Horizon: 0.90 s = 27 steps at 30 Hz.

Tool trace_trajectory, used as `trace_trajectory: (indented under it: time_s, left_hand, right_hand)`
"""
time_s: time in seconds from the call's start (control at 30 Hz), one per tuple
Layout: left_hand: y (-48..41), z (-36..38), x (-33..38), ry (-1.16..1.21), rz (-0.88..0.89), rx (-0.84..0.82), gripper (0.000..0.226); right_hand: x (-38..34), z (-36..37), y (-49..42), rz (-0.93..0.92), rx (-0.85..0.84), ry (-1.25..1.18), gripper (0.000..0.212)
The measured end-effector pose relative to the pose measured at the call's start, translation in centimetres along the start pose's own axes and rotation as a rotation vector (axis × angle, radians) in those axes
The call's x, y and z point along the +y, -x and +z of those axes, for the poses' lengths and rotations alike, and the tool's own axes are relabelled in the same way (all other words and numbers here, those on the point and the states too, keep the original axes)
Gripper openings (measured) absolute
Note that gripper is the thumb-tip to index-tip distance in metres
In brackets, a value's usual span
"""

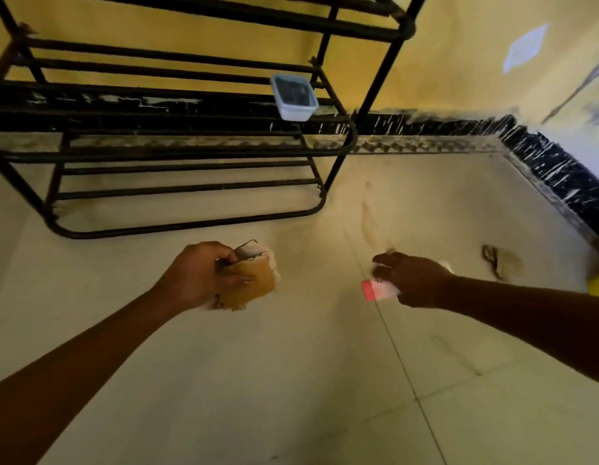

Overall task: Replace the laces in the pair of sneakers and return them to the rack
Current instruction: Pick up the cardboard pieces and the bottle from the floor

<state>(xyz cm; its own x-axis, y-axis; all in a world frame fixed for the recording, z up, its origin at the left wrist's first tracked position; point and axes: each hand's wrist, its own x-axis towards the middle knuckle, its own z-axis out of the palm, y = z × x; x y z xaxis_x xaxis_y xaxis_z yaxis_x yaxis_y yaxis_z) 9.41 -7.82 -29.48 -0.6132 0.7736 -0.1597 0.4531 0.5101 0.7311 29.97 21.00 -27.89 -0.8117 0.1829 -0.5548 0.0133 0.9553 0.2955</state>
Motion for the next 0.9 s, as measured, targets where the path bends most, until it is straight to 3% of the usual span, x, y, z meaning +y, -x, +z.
trace_trajectory:
  time_s: [0.23, 0.47, 0.57, 0.7, 0.9]
  left_hand:
    - [-4.0, 4.0, 2.2, -0.01, 0.038, -0.097, 0.02]
    - [-7.0, 8.6, 6.9, 0.005, 0.015, -0.168, 0.02]
    - [-6.1, 10.2, 8.8, 0.011, -0.014, -0.214, 0.021]
    - [-4.7, 11.7, 10.2, 0.014, -0.044, -0.258, 0.025]
    - [-2.6, 13.1, 11.2, -0.009, -0.064, -0.238, 0.027]
  right_hand:
    - [2.7, 6.2, -4.4, 0.026, 0.083, -0.013, 0.056]
    - [3.8, 7.7, -5.0, 0.065, 0.097, -0.285, 0.047]
    - [3.0, 8.2, -4.1, 0.179, 0.109, -0.492, 0.05]
    - [1.6, 9.9, -2.0, 0.477, 0.23, -0.894, 0.055]
    - [0.2, 12.1, 0.7, 0.534, 0.211, -0.92, 0.054]
